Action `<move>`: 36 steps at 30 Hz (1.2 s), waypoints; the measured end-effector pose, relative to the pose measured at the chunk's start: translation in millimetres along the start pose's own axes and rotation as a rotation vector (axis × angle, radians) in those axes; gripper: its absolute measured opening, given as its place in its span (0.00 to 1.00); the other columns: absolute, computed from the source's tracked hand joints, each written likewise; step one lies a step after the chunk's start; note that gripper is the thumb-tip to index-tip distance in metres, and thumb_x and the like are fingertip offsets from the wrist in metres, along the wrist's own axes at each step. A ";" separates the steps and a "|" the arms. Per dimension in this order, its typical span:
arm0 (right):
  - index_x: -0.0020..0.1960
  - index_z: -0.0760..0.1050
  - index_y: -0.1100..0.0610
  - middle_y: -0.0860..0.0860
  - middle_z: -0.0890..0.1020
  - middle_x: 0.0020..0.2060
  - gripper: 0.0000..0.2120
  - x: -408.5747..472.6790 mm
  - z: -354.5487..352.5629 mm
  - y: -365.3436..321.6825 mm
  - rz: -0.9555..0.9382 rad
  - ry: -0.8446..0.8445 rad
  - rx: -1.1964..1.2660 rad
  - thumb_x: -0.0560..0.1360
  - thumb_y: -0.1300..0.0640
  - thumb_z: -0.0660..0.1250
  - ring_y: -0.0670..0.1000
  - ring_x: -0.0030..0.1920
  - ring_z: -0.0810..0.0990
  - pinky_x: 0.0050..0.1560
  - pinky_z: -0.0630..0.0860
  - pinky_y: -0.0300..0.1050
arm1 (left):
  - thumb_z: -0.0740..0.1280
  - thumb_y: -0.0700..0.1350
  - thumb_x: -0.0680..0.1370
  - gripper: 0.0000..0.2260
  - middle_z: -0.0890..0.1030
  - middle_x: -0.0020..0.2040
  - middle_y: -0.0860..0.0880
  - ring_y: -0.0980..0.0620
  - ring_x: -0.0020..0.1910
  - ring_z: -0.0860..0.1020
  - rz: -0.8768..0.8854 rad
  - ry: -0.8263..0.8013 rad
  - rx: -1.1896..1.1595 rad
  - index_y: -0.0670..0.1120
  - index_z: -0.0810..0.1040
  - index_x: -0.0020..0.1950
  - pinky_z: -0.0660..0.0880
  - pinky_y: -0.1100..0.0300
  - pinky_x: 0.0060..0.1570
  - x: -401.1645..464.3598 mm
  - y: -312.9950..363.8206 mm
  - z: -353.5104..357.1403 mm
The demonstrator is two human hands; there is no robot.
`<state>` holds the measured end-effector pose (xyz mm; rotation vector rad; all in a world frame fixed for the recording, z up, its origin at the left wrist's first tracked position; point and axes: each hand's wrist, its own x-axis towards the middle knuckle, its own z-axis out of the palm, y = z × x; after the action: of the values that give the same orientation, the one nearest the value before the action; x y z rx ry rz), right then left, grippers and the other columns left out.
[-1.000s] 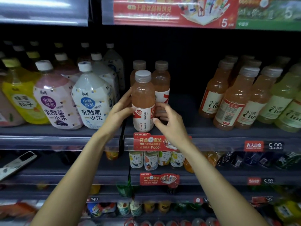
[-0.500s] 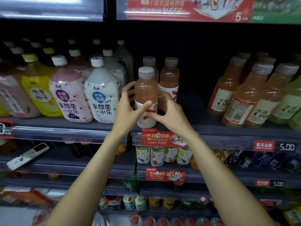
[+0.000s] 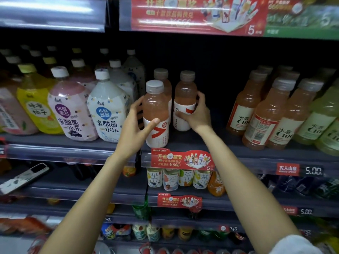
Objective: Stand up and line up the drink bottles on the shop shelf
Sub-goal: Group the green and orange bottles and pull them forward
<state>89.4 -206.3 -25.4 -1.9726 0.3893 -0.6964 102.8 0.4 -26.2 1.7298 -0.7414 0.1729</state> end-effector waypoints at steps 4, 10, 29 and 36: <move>0.72 0.57 0.51 0.53 0.70 0.67 0.44 -13.7 -10.5 8.4 -0.028 0.110 -0.130 0.64 0.50 0.78 0.55 0.65 0.71 0.61 0.72 0.54 | 0.67 0.56 0.75 0.36 0.70 0.70 0.52 0.62 0.66 0.70 0.017 -0.003 0.005 0.45 0.56 0.77 0.71 0.57 0.65 -0.8 -1.9 1.2; 0.66 0.70 0.60 0.58 0.71 0.63 0.26 -59.1 -10.4 -3.5 -0.426 0.375 -0.264 0.71 0.57 0.72 0.54 0.64 0.70 0.62 0.67 0.34 | 0.66 0.54 0.77 0.32 0.68 0.71 0.50 0.57 0.70 0.68 0.085 0.099 0.130 0.45 0.57 0.77 0.69 0.53 0.67 -5.0 -8.7 1.4; 0.75 0.53 0.55 0.57 0.71 0.67 0.32 2.7 35.6 -52.7 -0.223 -0.196 -0.187 0.77 0.55 0.66 0.57 0.61 0.75 0.61 0.73 0.54 | 0.66 0.54 0.76 0.31 0.70 0.70 0.54 0.62 0.67 0.70 0.062 0.094 0.087 0.48 0.58 0.76 0.71 0.57 0.65 -9.0 -1.2 -5.4; 0.74 0.54 0.51 0.56 0.70 0.68 0.33 -2.9 17.4 -47.8 -0.226 -0.340 0.025 0.75 0.60 0.67 0.54 0.65 0.73 0.64 0.72 0.53 | 0.66 0.47 0.77 0.30 0.69 0.70 0.53 0.66 0.65 0.70 0.031 0.041 -0.006 0.46 0.58 0.77 0.71 0.68 0.61 -7.2 2.1 -4.8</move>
<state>97.0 -169.8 9.4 -2.0829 -0.0486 -0.4879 97.3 7.3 -26.5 1.7049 -0.7379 0.2262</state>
